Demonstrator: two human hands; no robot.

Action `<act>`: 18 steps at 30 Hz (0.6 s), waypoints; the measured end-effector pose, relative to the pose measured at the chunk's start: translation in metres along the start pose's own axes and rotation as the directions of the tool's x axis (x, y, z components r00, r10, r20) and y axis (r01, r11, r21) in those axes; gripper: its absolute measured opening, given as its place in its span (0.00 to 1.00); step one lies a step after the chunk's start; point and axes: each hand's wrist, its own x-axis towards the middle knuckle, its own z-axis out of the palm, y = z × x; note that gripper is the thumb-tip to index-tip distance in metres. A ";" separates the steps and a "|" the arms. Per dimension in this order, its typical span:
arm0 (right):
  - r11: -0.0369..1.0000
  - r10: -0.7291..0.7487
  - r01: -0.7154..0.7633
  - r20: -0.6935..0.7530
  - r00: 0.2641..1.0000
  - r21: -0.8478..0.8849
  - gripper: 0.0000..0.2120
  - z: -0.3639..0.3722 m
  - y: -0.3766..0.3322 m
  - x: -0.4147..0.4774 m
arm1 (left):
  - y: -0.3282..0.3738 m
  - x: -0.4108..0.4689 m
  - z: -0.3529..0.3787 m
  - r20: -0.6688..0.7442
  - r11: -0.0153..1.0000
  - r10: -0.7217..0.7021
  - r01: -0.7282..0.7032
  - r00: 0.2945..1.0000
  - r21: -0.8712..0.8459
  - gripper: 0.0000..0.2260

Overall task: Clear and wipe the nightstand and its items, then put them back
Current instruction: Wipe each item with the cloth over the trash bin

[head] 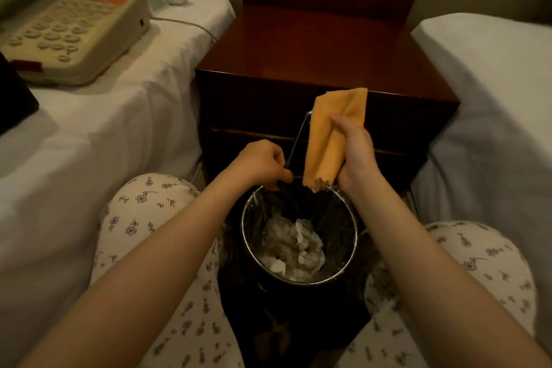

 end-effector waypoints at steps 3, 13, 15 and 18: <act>0.558 -0.497 0.558 0.292 0.817 -0.613 0.16 -0.001 0.011 -0.011 | 0.008 -0.001 0.000 0.063 0.959 0.002 0.016 0.998 -0.284 0.07; 0.266 -0.461 0.463 0.311 0.831 -0.845 0.21 -0.016 0.018 0.020 | 0.013 -0.011 -0.001 0.251 0.902 -0.110 0.203 0.962 -0.382 0.06; 0.292 -0.465 0.556 0.393 0.794 -0.778 0.22 -0.012 0.020 0.010 | 0.012 -0.009 0.000 0.207 0.877 -0.113 0.196 0.972 -0.438 0.12; 0.240 -0.415 0.676 0.556 0.720 -0.696 0.23 -0.004 0.032 0.001 | 0.013 -0.009 -0.001 0.160 0.877 -0.063 0.131 0.985 -0.463 0.11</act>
